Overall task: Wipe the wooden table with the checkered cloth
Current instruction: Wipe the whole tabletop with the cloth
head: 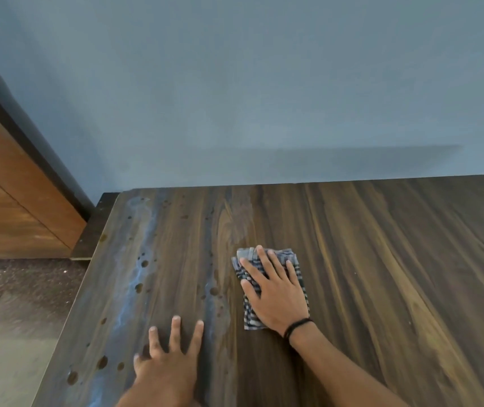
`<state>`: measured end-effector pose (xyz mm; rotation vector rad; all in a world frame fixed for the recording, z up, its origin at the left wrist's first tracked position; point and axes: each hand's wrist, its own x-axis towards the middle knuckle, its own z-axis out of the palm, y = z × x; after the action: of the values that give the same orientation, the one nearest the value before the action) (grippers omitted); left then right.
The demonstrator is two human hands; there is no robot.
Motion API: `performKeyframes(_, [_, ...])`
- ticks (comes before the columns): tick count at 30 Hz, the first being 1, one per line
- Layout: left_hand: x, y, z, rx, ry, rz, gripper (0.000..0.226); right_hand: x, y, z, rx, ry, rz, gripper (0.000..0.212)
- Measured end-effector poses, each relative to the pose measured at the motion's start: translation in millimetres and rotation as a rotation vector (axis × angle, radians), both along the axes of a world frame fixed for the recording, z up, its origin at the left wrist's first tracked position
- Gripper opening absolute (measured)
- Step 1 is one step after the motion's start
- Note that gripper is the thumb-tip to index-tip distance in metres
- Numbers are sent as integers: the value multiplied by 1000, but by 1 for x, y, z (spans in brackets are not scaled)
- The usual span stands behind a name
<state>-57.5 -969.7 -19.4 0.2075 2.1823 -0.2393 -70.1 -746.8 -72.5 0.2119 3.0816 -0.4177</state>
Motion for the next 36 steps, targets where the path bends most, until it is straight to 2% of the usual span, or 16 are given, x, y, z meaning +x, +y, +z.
performKeyframes(2, [-34, 1, 21, 29, 45, -36, 143, -9, -1, 2, 3, 1, -77, 59])
performKeyframes(4, [-76, 8, 35, 73, 149, -50, 153, -8, -16, -1, 8, 39, -95, 61])
performKeyframes(6, [-117, 18, 44, 122, 210, -54, 153, 0, -19, -6, -26, 38, -25, 61])
performKeyframes(8, [-147, 27, 47, 173, 186, -69, 152, 0, -5, -7, -32, 15, 16, 60])
performKeyframes(13, [-173, 33, 28, 160, 72, -100, 152, -47, -5, 4, 0, 7, -212, 59])
performKeyframes(18, [-174, 28, 16, 170, 74, -99, 153, -33, 1, -4, -23, 7, 26, 59])
performKeyframes(23, [-177, 36, 17, 139, 43, -75, 153, -100, 3, 11, -11, -21, -219, 60])
performKeyframes(28, [-178, 38, 15, 134, 35, -64, 155, -86, 5, -1, -7, -23, 25, 62])
performKeyframes(32, [-183, 39, 15, 124, 33, -42, 157, -137, 9, 10, -6, -26, -196, 61])
performKeyframes(33, [-183, 39, 14, 126, 30, -39, 157, -139, 0, 9, 2, -25, -185, 61])
performKeyframes(36, [-180, 36, 12, 141, 38, -55, 158, -117, 0, -1, 16, -15, 37, 61])
